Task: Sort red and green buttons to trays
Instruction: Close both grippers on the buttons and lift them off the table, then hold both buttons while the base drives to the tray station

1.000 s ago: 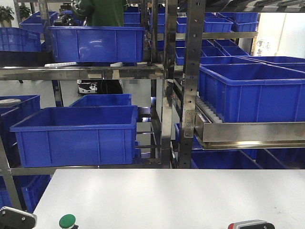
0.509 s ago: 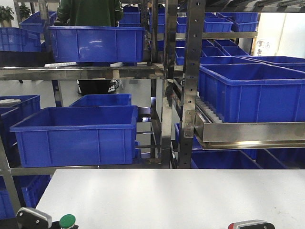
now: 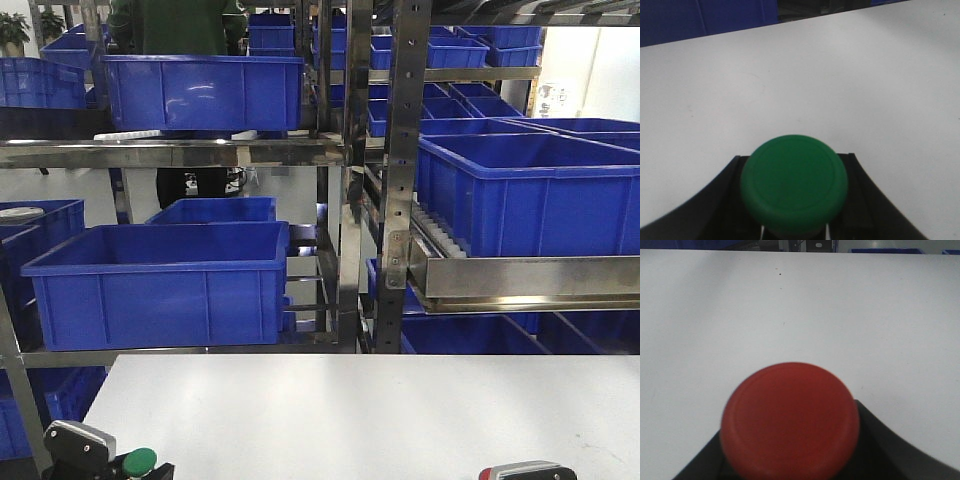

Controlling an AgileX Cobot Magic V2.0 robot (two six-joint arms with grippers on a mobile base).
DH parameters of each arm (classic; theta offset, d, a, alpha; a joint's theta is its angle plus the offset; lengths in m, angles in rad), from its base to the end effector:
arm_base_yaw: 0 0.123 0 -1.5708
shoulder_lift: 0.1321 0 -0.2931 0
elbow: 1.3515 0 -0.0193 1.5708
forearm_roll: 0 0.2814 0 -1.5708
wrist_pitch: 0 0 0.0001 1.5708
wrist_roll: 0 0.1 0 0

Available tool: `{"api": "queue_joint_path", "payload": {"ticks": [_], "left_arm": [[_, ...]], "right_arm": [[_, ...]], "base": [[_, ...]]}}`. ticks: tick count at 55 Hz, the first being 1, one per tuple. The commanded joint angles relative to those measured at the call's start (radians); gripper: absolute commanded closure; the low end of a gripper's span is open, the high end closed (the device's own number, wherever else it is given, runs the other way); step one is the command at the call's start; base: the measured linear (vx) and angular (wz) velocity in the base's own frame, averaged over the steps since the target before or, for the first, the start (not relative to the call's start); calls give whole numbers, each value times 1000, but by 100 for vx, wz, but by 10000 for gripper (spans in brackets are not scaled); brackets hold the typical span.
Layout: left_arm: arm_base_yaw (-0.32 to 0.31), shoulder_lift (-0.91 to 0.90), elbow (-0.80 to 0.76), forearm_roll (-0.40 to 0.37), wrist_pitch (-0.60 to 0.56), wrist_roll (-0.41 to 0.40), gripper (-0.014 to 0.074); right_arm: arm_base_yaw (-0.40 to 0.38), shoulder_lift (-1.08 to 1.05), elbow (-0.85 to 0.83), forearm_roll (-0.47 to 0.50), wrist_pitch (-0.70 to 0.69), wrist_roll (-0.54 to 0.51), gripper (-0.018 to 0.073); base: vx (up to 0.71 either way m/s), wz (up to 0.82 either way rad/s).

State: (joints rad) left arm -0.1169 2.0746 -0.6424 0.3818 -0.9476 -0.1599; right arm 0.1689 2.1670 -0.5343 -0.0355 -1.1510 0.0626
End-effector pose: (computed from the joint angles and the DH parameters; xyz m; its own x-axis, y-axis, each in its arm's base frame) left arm 0.3365 -0.0700 0.0488 -0.3889 0.1131 -0.9143 0.4122 0.9089 -0.0630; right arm 0.3087 0.0559 0.0224 -0.3882 -0.0174 -0.9214 -0.1790 0.9822 0.0569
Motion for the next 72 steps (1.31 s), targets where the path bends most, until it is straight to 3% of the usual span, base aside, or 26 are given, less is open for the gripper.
{"api": "queue_joint_path", "payload": {"ticks": [1, 11, 20, 29, 33, 40, 47, 59, 72], "left_arm": [[-3, -119, -2, 14, -1, -40, 602], [-3, -383, -3, 14, 264, -47, 599], [-3, -630, -3, 35, 480, -78, 599], [-3, -848, -2, 93, 707, -194, 599], [-3, -927, 3, 93, 795, -209, 599], [-3, -1075, 89, 91, 816, -213, 599], [-3, -1211, 200, 88, 813, -246, 599], [-3, -1351, 278, 85, 819, -255, 599], [-3, -1368, 277, 85, 830, -255, 599]], "right_arm": [[-2, -56, -12, -12, -165, -1, 557], [-2, -225, -9, -64, 25, -1, 557], [1, -520, -9, -129, 340, 21, 557], [1, -848, -9, -268, 663, 210, 557], [1, -978, -9, -330, 811, 284, 557], [1, -1182, -9, -409, 1007, 370, 557], [1, -1317, -9, -431, 1117, 380, 557], [1, -1377, -9, -431, 1139, 379, 557], [1, -1374, -9, -431, 1139, 379, 557]], "base": [[0, 0], [0, 0], [0, 0], [0, 0], [0, 0], [0, 0], [0, 0], [0, 0], [0, 0]]}}
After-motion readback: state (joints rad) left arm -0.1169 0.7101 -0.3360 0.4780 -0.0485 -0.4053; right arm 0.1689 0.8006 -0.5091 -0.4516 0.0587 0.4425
